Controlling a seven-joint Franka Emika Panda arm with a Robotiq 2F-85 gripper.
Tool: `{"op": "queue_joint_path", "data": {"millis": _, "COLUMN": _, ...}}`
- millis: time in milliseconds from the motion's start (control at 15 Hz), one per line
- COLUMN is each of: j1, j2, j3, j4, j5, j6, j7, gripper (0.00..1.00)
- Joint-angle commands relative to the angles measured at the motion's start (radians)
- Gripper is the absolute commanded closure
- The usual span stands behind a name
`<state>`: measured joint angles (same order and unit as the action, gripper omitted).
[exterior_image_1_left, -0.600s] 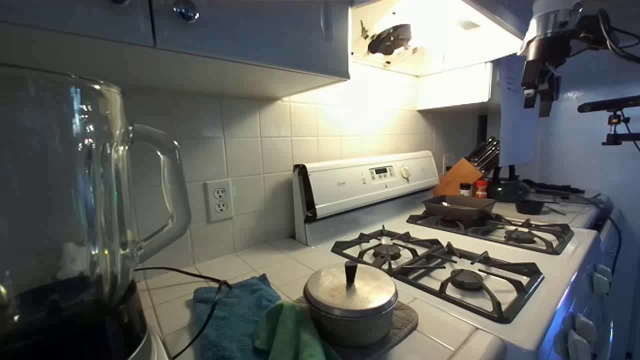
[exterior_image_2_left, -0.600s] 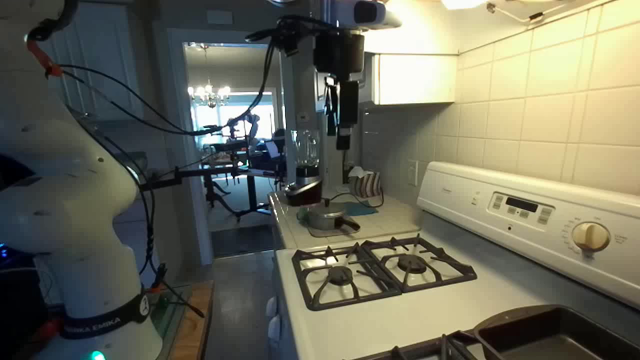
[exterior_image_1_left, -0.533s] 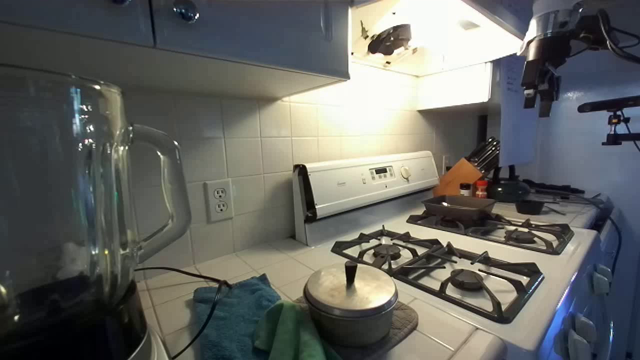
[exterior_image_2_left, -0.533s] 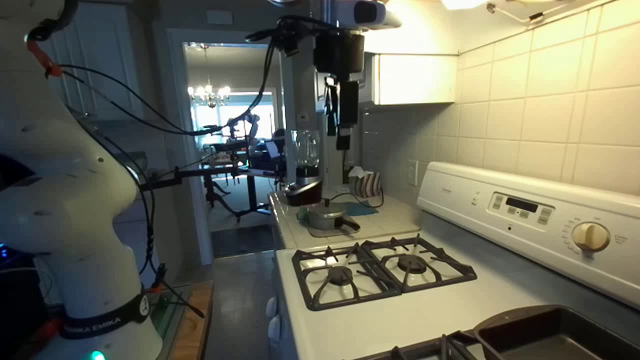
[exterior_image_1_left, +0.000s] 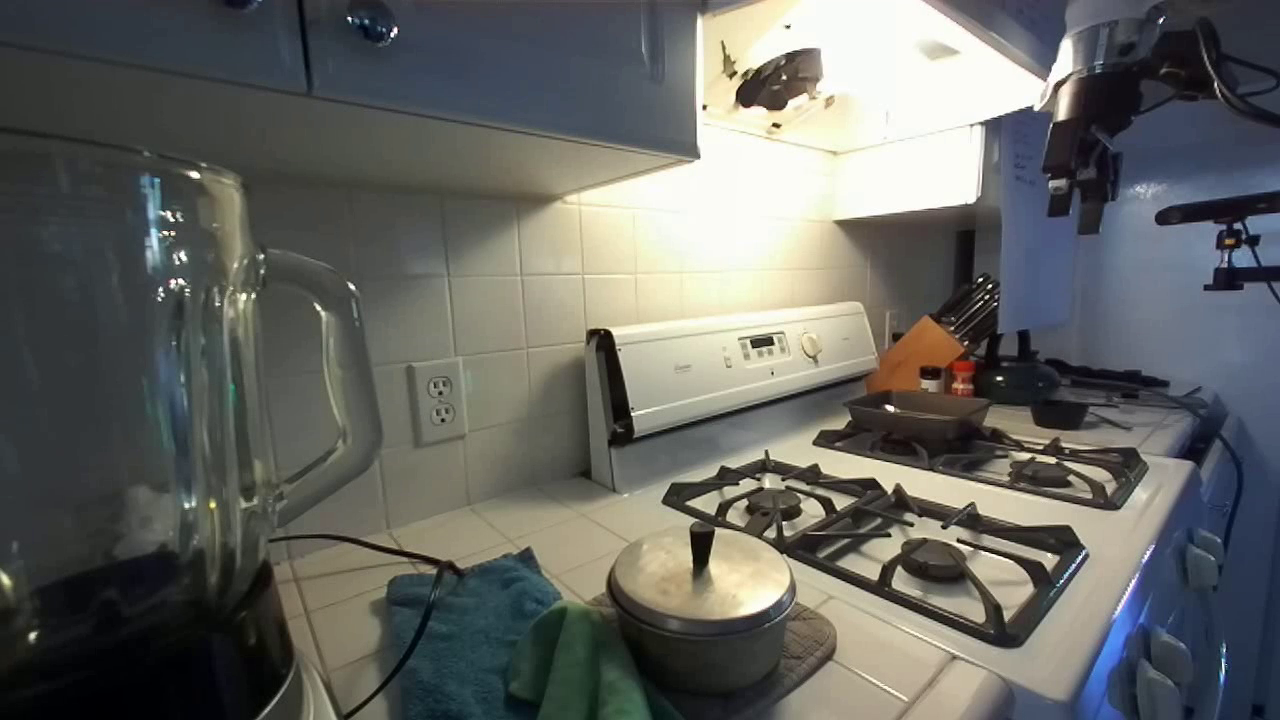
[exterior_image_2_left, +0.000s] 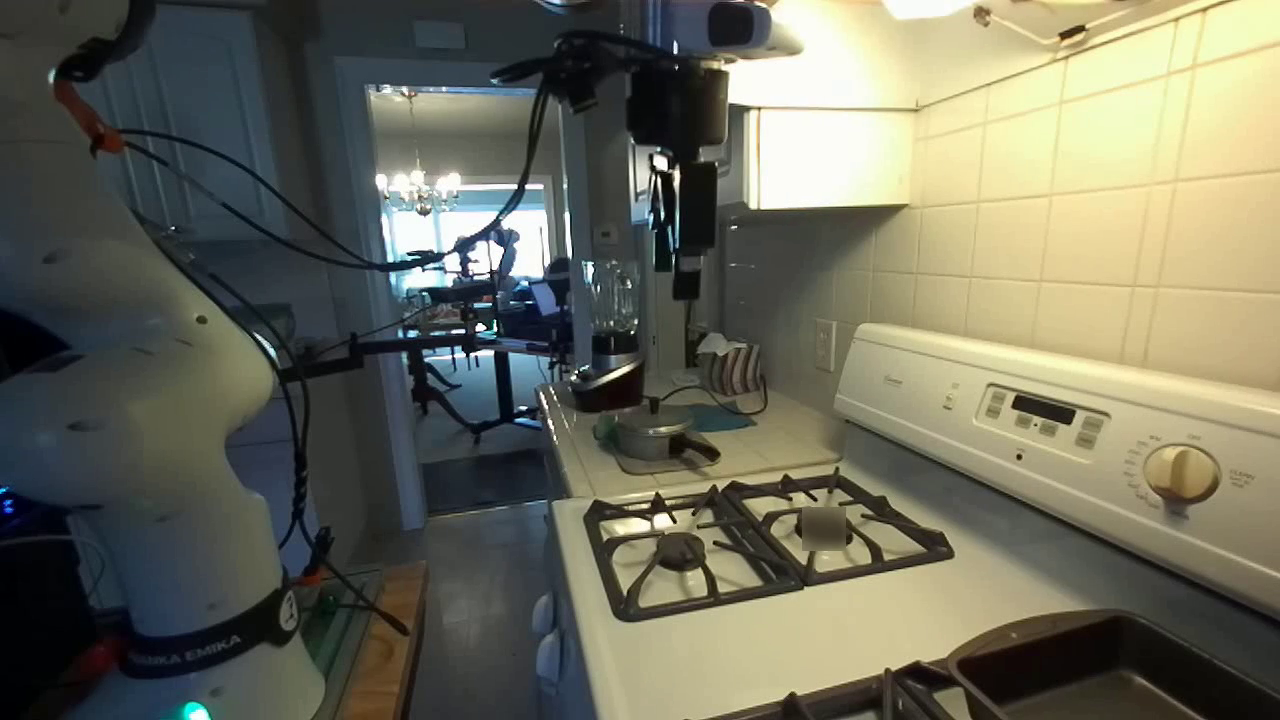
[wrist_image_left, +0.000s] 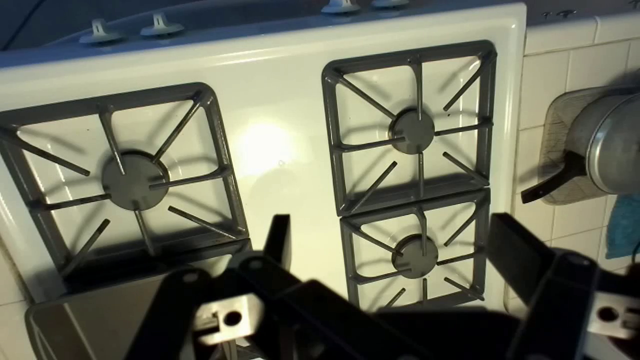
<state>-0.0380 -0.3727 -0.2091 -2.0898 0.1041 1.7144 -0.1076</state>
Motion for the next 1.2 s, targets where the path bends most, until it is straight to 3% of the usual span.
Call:
{"op": "queue_joint_path", "data": {"millis": 0, "j1": -0.025, "j2": 0.003, "j3": 0.020, "j4": 0.003, "j5": 0.008, "j6": -0.003, "j7": -0.008, "gripper": 0.00}}
{"op": "queue_joint_path", "data": {"millis": 333, "j1": -0.014, "j2": 0.071, "j3": 0.118, "j4": -0.006, "j5": -0.015, "j6": 0.046, "j7": 0.186, "gripper": 0.00}}
{"op": "queue_joint_path", "data": {"millis": 600, "j1": 0.020, "j2": 0.128, "j3": 0.196, "j4": -0.003, "j5": 0.001, "j6": 0.021, "j7": 0.250, "gripper": 0.00}}
{"op": "queue_joint_path", "data": {"millis": 1133, "j1": 0.002, "j2": 0.067, "j3": 0.191, "j4": -0.100, "j5": 0.042, "j6": 0.052, "j7": 0.316, "gripper": 0.00}}
